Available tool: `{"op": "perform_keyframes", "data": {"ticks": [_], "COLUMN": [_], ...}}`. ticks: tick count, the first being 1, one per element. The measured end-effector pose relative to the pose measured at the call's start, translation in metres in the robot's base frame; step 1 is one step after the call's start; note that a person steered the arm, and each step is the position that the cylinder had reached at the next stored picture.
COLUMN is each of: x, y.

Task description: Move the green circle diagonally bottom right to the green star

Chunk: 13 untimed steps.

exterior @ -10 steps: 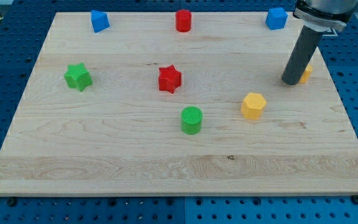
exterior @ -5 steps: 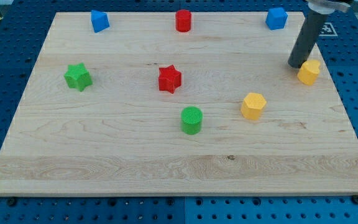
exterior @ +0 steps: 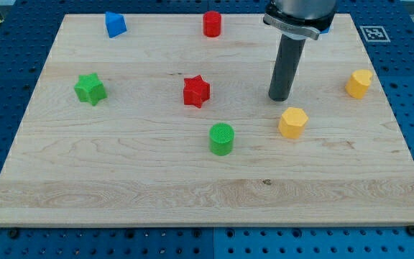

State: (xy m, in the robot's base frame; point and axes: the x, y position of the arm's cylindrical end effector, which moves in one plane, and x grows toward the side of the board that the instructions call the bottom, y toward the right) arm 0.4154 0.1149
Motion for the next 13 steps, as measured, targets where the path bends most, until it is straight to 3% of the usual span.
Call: {"op": "perform_keyframes", "data": {"ticks": [2,3,5,7,13], "x": [0.013,0.033,0.068,0.105,0.134], "y": [-0.036,-0.066,-0.071,-0.129,-0.13]}}
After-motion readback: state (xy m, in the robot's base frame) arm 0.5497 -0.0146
